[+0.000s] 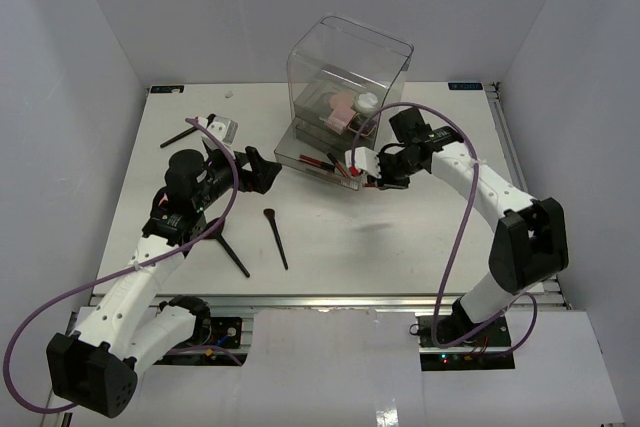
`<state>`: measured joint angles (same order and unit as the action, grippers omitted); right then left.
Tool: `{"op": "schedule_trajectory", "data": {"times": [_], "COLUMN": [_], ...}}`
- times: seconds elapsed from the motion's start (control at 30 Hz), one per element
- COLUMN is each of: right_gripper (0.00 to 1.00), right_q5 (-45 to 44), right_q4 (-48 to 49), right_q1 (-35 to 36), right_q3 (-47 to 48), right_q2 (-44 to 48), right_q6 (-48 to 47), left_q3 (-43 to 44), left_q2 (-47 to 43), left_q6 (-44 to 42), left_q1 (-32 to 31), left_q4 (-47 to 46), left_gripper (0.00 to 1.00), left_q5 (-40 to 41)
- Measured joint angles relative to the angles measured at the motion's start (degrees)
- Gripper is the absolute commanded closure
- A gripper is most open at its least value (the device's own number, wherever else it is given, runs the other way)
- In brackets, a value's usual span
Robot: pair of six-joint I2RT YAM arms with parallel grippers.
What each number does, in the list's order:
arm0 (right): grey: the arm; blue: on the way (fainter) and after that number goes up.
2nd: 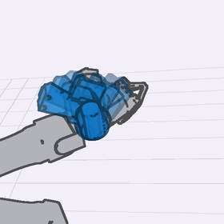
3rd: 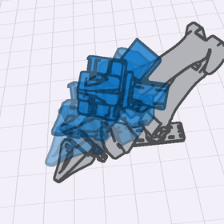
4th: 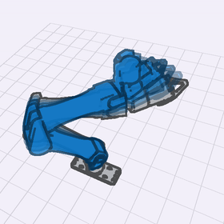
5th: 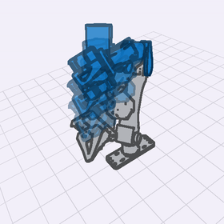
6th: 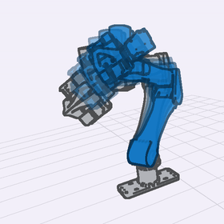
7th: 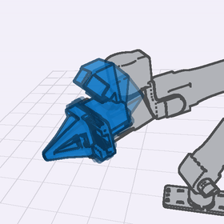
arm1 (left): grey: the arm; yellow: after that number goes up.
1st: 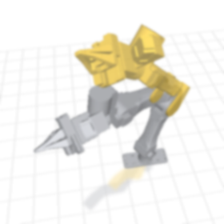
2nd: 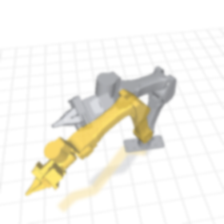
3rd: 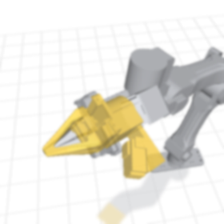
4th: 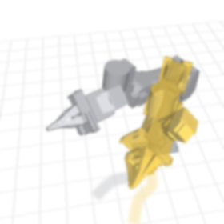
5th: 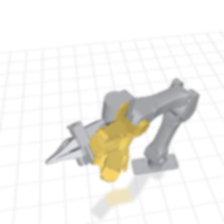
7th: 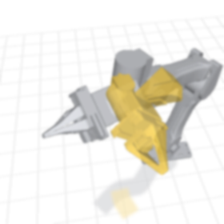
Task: Organize the makeup
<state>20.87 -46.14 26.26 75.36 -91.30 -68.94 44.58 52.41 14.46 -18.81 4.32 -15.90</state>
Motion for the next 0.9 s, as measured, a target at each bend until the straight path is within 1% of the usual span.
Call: {"op": "schedule_trajectory", "data": {"times": [0.13, 0.2, 0.3, 0.37, 0.43, 0.5, 0.57, 0.67, 0.7, 0.8, 0.83, 0.9], "right_gripper": [0.86, 0.87, 0.85, 0.80, 0.73, 0.66, 0.57, 0.51, 0.51, 0.51, 0.51, 0.52], "right_q5": [2.19, 1.75, -0.74, -3.33, -6.64, -9.71, -12.32, -15.02, -15.64, -16.51, -16.43, -15.62], "right_q4": [-0.18, 0.11, 1.96, 3.38, 4.79, 6.18, 6.75, 6.98, 7.12, 8.08, 8.29, 8.49], "right_q1": [6.74, 8.94, 10.63, 11.31, 11.50, 11.52, 11.50, 11.34, 11.31, 11.30, 11.30, 11.30], "right_q3": [7.46, 14.02, 21.03, 24.58, 26.45, 27.48, 27.62, 27.58, 27.57, 27.57, 27.57, 27.53], "right_q2": [0.26, -3.44, -9.27, -13.11, -16.55, -19.68, -21.85, -23.41, -23.49, -22.76, -22.41, -21.35], "right_q6": [8.13, 12.70, 18.23, 21.65, 24.52, 26.65, 27.98, 29.56, 30.00, 30.99, 31.25, 31.94], "left_q3": [0.00, 0.00, -0.01, -0.06, -0.10, -0.21, -0.32, -0.69, -0.86, -0.98, -1.01, -1.06], "left_q2": [0.12, 0.25, 0.41, 0.45, 0.47, 0.48, 0.55, 1.00, 1.40, 3.85, 5.02, 7.20], "left_q6": [-0.02, -0.02, -0.03, -0.04, -0.06, -0.07, 0.00, 0.46, 0.86, 2.93, 3.86, 5.85], "left_q1": [0.21, 0.26, 0.26, 0.26, 0.26, 0.26, 0.26, 0.26, 0.26, 0.26, 0.26, 0.27], "left_q4": [0.00, 0.01, 0.02, 0.01, 0.00, -0.07, -0.10, -0.82, -1.17, -2.48, -2.74, -2.91], "left_gripper": [0.02, 0.02, 0.02, 0.02, 0.02, 0.07, 0.13, 0.30, 0.42, 0.91, 1.00, 1.00], "left_q5": [0.02, 0.04, 0.20, 0.33, 0.39, 0.36, 0.08, -0.78, -1.27, -2.74, -3.04, -3.56]}}
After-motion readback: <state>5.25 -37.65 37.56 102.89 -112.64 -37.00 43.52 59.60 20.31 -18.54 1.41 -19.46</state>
